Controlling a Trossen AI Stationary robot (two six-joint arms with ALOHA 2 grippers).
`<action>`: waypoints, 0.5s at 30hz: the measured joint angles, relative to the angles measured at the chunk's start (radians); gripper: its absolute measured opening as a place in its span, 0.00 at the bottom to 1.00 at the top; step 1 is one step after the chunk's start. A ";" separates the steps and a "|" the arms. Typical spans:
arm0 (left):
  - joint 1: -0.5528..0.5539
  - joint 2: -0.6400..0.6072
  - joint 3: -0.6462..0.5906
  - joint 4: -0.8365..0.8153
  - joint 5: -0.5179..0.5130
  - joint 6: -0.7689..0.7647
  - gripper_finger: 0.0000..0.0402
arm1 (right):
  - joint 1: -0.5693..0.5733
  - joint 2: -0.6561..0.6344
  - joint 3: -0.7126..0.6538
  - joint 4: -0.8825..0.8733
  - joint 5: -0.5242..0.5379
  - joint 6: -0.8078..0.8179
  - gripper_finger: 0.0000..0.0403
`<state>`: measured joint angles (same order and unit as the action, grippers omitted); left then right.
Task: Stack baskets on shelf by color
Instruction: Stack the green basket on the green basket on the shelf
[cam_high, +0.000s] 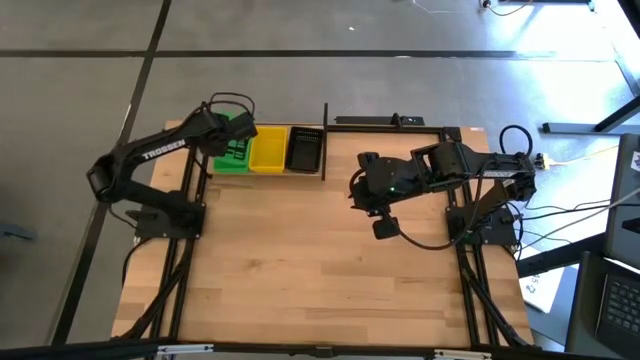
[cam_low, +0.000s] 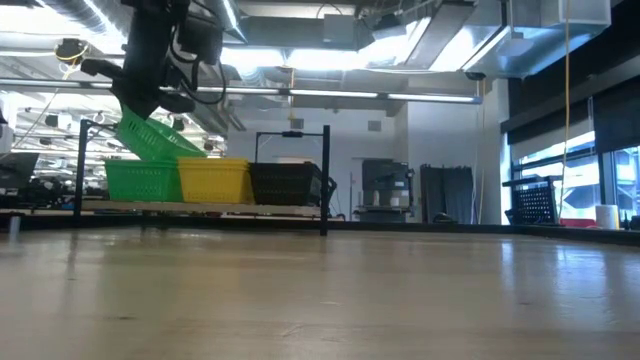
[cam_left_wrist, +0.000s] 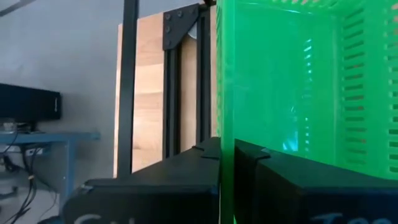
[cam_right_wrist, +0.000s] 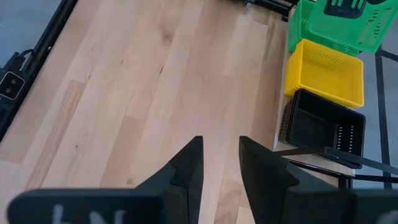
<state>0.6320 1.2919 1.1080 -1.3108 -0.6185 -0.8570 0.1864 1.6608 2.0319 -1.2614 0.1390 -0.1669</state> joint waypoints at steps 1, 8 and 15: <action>0.004 0.004 0.000 0.003 0.001 0.000 0.00 | 0.000 0.000 0.000 -0.001 0.000 0.000 0.25; 0.028 0.012 0.000 0.008 0.002 0.005 0.00 | 0.000 0.000 0.000 -0.001 0.001 0.001 0.25; 0.027 0.013 0.000 0.013 0.006 0.032 0.03 | 0.000 0.000 0.000 0.000 0.001 0.001 0.25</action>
<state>0.6592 1.3045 1.1080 -1.2979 -0.6126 -0.8253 0.1864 1.6608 2.0319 -1.2613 0.1402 -0.1661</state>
